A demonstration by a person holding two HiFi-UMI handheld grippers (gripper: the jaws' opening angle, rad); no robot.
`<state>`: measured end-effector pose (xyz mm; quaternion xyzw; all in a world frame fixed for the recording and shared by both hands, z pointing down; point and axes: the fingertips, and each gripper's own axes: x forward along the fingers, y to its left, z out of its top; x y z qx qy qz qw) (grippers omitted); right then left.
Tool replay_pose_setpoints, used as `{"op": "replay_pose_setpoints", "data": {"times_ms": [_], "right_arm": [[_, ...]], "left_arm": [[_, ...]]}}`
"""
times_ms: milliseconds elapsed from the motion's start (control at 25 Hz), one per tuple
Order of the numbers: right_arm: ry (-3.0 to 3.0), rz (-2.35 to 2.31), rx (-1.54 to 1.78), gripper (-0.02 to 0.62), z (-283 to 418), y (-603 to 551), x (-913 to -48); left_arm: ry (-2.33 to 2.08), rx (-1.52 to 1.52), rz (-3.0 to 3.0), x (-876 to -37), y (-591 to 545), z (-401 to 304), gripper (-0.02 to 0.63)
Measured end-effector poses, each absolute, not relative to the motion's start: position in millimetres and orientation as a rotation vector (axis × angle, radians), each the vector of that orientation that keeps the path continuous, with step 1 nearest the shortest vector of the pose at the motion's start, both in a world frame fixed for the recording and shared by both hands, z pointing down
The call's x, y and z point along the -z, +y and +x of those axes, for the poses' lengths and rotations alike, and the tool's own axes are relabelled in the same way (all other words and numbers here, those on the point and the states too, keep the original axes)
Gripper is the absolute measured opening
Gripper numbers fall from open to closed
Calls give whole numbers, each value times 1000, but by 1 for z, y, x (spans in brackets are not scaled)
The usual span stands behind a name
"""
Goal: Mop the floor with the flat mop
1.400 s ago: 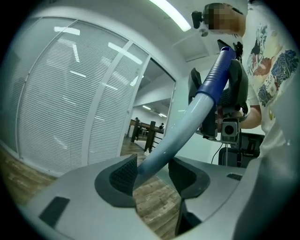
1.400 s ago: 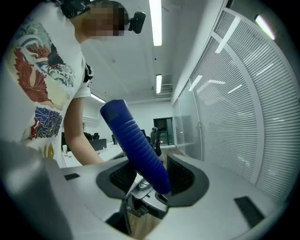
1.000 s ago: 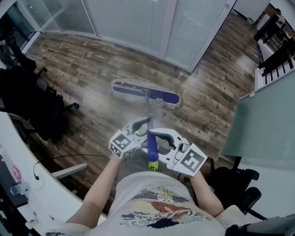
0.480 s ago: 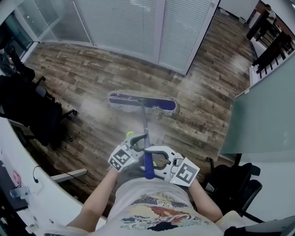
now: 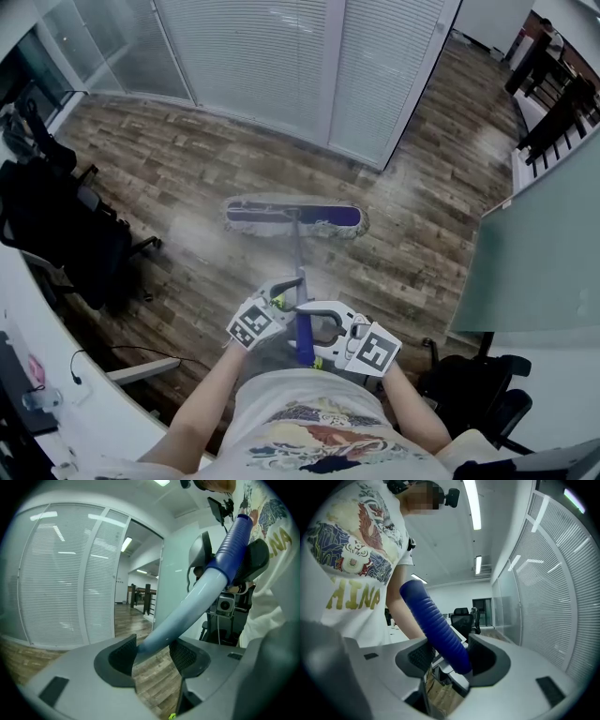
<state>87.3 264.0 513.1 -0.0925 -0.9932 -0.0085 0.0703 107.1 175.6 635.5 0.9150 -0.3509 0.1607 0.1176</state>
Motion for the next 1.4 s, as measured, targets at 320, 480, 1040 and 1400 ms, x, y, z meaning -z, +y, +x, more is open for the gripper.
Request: {"op": "replay_pose_setpoints", "data": {"times_ms": [320, 480, 1040, 1400], "right_arm": [[-3279, -144, -121, 206, 24, 145, -457], [-3291, -109, -127, 206, -7, 88, -445], [-3197, 37, -154, 207, -107, -66, -464], [-3086, 121, -136, 213, -149, -115, -501]], "left_arm": [[-1096, -271, 2681, -604, 66, 47, 193], [-1079, -259, 2714, -591, 12, 18, 193], [-1016, -241, 2756, -596, -142, -80, 193], [-1007, -416, 2724, -628, -198, -119, 193]]}}
